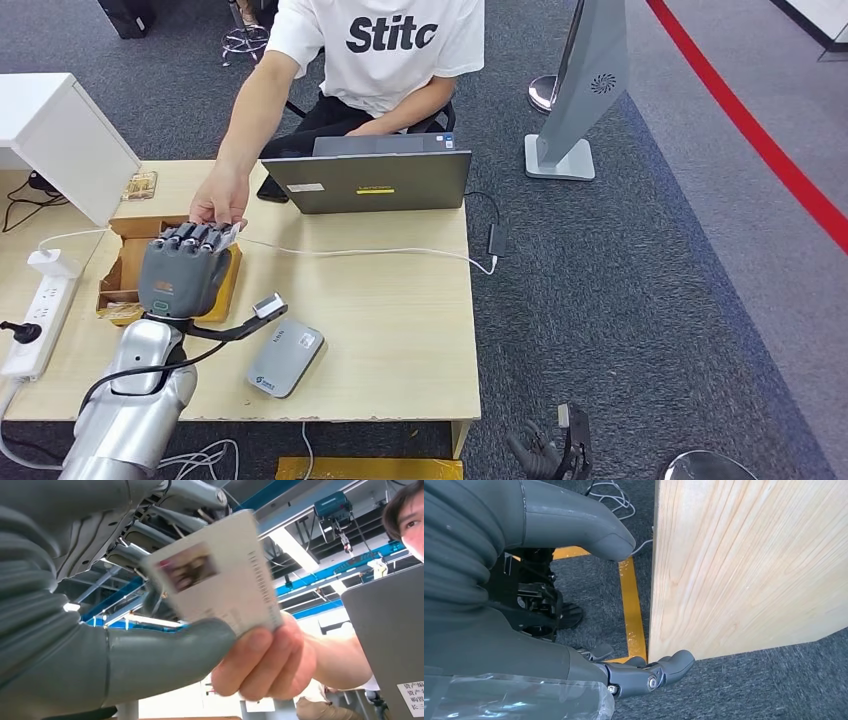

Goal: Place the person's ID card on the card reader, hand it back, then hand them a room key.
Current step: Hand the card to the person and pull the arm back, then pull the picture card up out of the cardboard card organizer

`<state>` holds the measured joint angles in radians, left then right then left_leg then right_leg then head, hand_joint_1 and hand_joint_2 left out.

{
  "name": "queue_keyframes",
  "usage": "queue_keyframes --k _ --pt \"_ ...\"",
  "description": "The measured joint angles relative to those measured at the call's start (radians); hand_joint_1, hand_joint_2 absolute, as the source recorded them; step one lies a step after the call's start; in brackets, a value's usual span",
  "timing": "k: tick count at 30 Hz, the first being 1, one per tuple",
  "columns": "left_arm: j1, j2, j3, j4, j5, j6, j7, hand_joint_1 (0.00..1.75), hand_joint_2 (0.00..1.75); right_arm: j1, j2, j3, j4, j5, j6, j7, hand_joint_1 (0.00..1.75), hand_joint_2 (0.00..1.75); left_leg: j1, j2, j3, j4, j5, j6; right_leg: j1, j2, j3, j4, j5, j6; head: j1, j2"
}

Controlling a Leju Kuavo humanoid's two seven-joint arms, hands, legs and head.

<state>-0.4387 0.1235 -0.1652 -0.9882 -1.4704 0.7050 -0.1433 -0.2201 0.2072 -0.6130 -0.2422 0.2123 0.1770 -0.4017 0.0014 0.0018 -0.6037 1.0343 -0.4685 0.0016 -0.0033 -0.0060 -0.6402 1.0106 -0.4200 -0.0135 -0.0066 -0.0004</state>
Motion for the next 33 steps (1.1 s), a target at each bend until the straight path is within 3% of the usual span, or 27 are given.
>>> queue_keyframes --k 12,20,27,33 --pt "0.059 0.000 0.004 -0.059 -0.026 0.000 -0.005 0.00 1.75 0.001 0.000 0.000 0.000 -0.015 0.000 -0.008 0.00 1.75 0.000 0.000 0.000 0.000 0.000 0.000 0.000 0.000 0.000 0.000 0.000 0.000 0.000 0.000" --pt "0.142 0.017 0.013 -0.107 -0.037 0.000 -0.029 0.00 1.75 0.006 0.000 0.000 0.000 -0.029 0.001 -0.019 0.00 1.75 0.000 0.000 -0.001 0.000 0.000 0.000 0.000 0.000 0.000 0.000 0.000 0.000 0.000 0.000" --pt "0.219 0.084 0.047 -0.102 -0.042 -0.001 -0.047 0.00 1.75 0.015 -0.003 0.000 0.000 -0.051 0.008 -0.030 0.00 1.75 0.000 0.001 -0.001 0.000 0.000 0.000 0.000 0.001 -0.002 0.000 0.000 0.000 0.000 0.000" --pt "0.220 0.152 0.110 0.001 0.016 -0.001 -0.065 0.00 1.75 0.017 -0.005 0.000 0.000 -0.050 0.013 -0.030 0.00 1.75 0.001 0.001 -0.001 -0.001 0.000 -0.001 0.001 0.001 -0.002 0.000 0.000 -0.001 0.000 0.000"
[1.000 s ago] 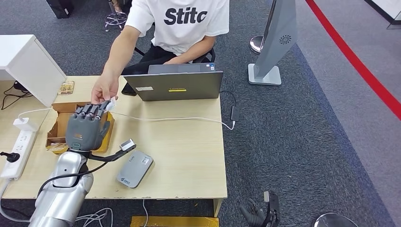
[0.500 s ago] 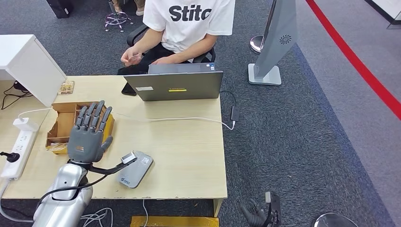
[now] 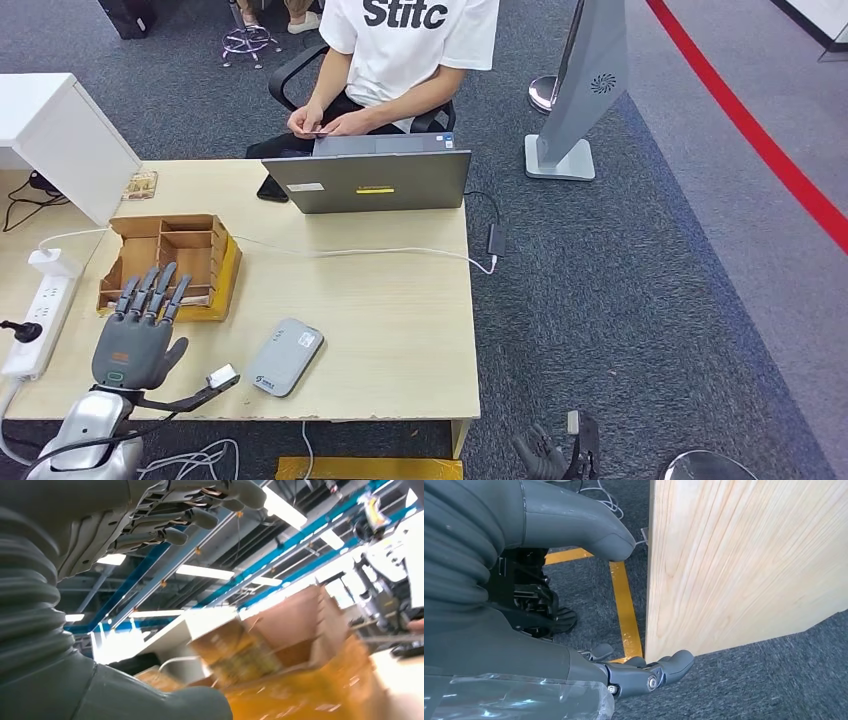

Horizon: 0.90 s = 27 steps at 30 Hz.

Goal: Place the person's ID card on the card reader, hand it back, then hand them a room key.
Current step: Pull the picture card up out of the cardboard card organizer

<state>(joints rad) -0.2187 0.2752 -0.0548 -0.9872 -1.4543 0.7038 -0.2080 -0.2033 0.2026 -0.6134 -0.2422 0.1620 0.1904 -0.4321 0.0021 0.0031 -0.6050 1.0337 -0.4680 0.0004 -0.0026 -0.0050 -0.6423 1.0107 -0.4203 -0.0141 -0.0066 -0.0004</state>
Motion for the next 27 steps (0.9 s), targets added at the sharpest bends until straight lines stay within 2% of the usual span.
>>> queue_keyframes --k 6,11,19,27 --pt "-0.021 0.040 0.070 0.134 0.051 0.000 -0.020 0.00 1.75 0.000 0.000 0.001 0.000 -0.001 0.001 0.001 0.00 1.75 0.000 0.000 0.000 0.000 0.000 0.000 0.000 0.000 0.000 0.000 0.000 0.000 0.000 0.000" --pt "-0.043 0.051 0.114 0.199 0.072 0.000 -0.026 0.00 1.75 0.000 0.000 0.001 0.000 -0.001 0.001 0.003 0.00 1.75 0.000 0.000 -0.001 0.000 0.000 0.000 0.000 0.000 0.000 0.000 0.000 0.000 0.000 0.000" --pt "-0.064 0.048 0.143 0.242 0.066 0.000 -0.046 0.00 1.75 0.000 0.000 0.004 0.000 -0.002 0.001 0.006 0.00 1.75 0.000 0.000 -0.001 0.000 0.000 0.000 0.000 0.000 -0.001 0.000 0.000 0.000 0.000 0.000" --pt "-0.069 0.024 0.169 0.245 0.025 0.001 -0.059 0.00 1.75 -0.001 0.000 0.023 0.000 -0.003 0.001 0.012 0.00 1.75 0.000 0.000 0.000 0.000 0.000 0.000 0.000 0.000 -0.001 0.000 0.000 0.000 0.000 0.000"
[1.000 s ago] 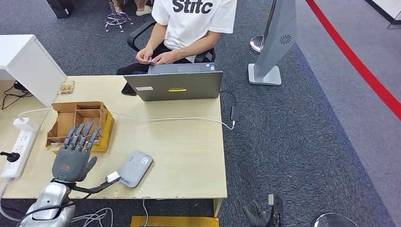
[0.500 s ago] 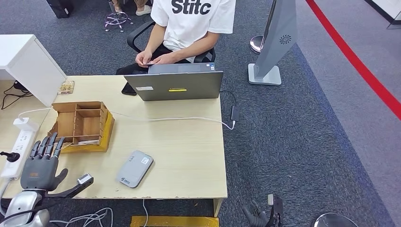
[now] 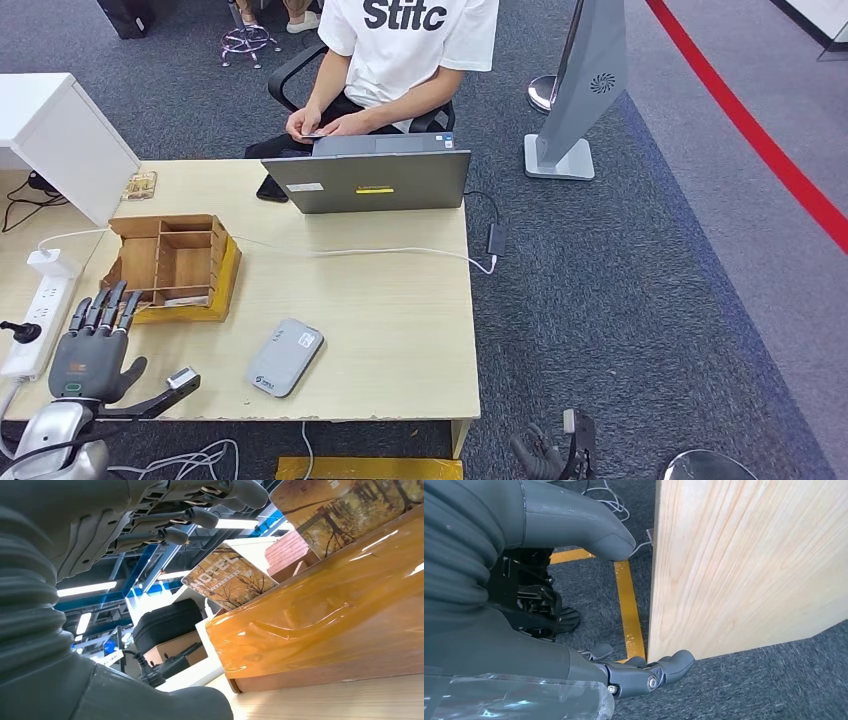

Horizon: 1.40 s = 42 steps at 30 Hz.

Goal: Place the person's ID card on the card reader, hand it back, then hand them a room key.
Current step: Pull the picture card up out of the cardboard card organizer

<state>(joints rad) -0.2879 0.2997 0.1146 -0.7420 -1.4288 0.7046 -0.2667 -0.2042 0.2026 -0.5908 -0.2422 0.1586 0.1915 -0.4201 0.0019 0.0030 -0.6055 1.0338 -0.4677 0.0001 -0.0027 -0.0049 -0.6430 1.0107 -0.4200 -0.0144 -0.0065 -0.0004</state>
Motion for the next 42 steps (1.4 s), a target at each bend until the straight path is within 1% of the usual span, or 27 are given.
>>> queue_keyframes --k 8,17,35,42 --pt "-0.002 -0.011 0.020 -0.004 -0.017 0.000 -0.001 0.00 1.75 0.000 0.000 0.004 0.000 -0.005 0.001 0.000 0.00 1.75 0.000 0.000 0.000 0.000 0.000 0.000 0.000 0.000 0.000 0.000 0.000 0.000 0.000 0.000" --pt "-0.026 -0.011 0.044 -0.005 -0.045 0.000 0.015 0.00 1.75 0.000 0.000 0.010 0.000 -0.007 0.001 0.003 0.00 1.75 0.000 0.000 0.000 0.000 0.000 0.000 0.000 0.000 0.000 0.000 0.000 0.000 0.000 0.000" --pt "-0.044 -0.006 0.051 -0.005 -0.055 0.000 0.024 0.00 1.75 -0.001 0.000 0.023 0.000 -0.007 0.001 0.005 0.00 1.75 0.000 0.000 0.000 0.000 0.000 0.000 0.000 0.000 0.000 0.000 0.000 0.000 0.000 0.000" --pt "-0.092 0.008 0.051 0.026 -0.061 0.000 0.035 0.00 1.75 -0.003 0.000 0.028 0.000 -0.002 0.001 0.011 0.00 1.75 0.000 0.000 0.000 0.000 0.001 0.000 0.000 0.000 0.000 0.000 0.000 0.000 0.000 0.000"
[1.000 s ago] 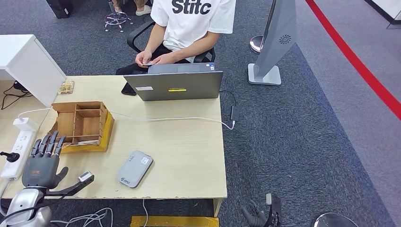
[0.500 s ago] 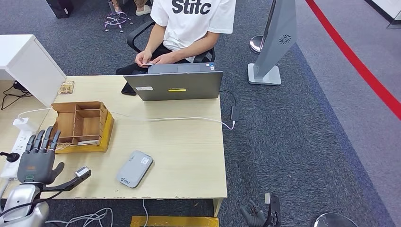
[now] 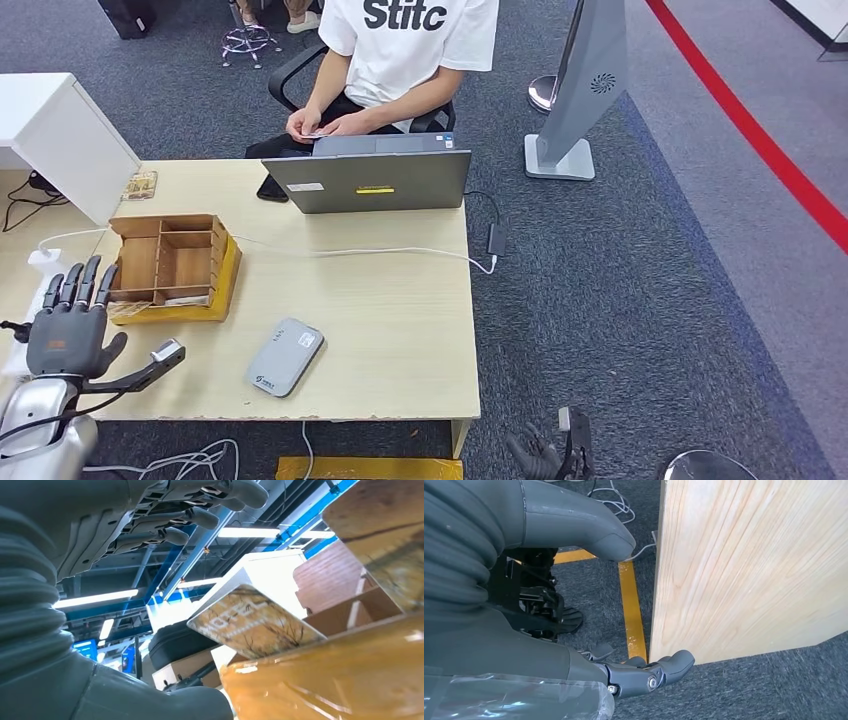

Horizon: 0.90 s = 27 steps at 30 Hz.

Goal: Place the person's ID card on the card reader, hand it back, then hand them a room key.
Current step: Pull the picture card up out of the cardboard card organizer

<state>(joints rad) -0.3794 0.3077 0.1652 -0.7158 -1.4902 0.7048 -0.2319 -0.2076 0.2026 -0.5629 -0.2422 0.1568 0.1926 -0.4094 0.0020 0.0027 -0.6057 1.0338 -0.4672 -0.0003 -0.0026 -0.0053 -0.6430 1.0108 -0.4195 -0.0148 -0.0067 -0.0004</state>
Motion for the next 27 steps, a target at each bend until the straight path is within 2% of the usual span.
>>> queue_keyframes --k 19,23,27 --pt "-0.079 -0.008 0.000 0.102 -0.019 0.000 0.013 0.00 1.75 -0.006 0.000 0.020 0.000 0.002 0.000 0.009 0.00 1.75 0.000 0.000 0.000 0.000 0.000 0.000 0.000 0.000 0.000 0.000 0.000 0.000 0.000 0.000" --pt "-0.080 -0.015 0.000 0.108 -0.019 0.000 0.004 1.74 1.75 -0.006 0.000 0.020 0.000 -0.003 0.001 0.008 0.00 1.75 0.000 0.000 0.000 0.000 0.000 0.000 0.000 0.000 0.000 0.000 0.000 0.000 0.000 0.000" --pt "-0.084 -0.022 -0.001 0.118 -0.015 -0.001 0.000 1.75 1.75 -0.006 0.000 0.020 0.000 -0.006 0.001 0.007 0.00 1.75 0.000 0.000 0.000 0.000 0.000 0.000 0.000 0.000 0.000 0.000 0.000 0.000 0.000 0.000"
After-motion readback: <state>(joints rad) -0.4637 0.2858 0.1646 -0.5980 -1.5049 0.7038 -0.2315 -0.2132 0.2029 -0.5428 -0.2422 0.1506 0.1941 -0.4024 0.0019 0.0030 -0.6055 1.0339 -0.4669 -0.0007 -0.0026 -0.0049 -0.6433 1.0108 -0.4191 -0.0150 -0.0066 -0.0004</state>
